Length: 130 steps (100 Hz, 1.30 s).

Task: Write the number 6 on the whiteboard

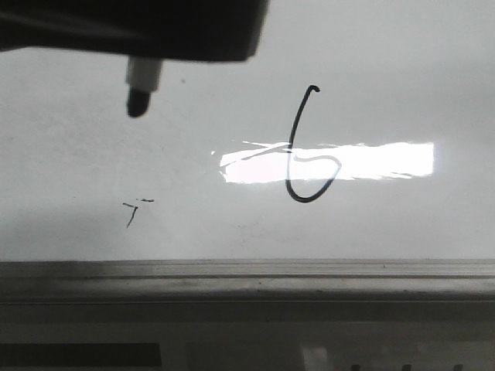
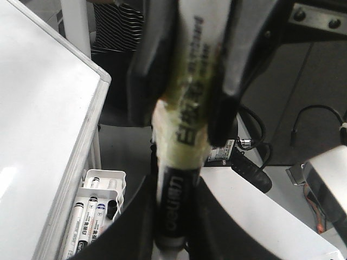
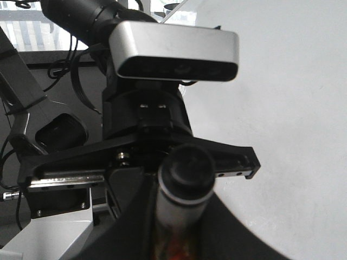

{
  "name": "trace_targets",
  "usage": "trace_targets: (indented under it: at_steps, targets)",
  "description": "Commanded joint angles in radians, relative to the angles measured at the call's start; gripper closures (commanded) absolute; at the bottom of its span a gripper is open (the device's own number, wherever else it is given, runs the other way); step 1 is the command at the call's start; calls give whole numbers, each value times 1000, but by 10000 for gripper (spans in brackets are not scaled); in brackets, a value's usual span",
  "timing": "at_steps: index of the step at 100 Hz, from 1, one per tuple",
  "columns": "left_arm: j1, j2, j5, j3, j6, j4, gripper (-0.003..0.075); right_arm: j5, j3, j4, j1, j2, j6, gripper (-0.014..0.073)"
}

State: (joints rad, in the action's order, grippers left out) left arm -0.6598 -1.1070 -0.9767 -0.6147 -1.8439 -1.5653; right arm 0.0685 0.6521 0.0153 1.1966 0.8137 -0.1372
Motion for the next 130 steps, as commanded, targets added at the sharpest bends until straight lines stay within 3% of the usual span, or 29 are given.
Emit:
trace_targets:
  at_steps: [1,18,27,58,77,89,111,130]
  targets:
    - [-1,12,-7,-30,9,-78,741,-32,33,-38,-1,-2,-1,566]
    - [2,12,-7,-30,9,-78,741,-13,33,-60,-15,-2,-1,242]
    - [2,12,-2,-30,9,-76,741,17,33,-60,-42,-14,-1,154]
    - [2,12,46,-19,16,-68,741,49,33,-60,-89,-109,-1,144]
    - [2,10,138,-19,34,-70,741,155,33,-60,-89,-200,-1,146]
    - [2,3,258,-17,107,-80,741,192,33,-60,-89,-266,-1,227]
    - [2,-32,473,-17,281,-182,741,204,33,-77,-89,-370,-1,665]
    - [2,-89,608,-17,301,-262,741,257,33,-84,-89,-391,-1,662]
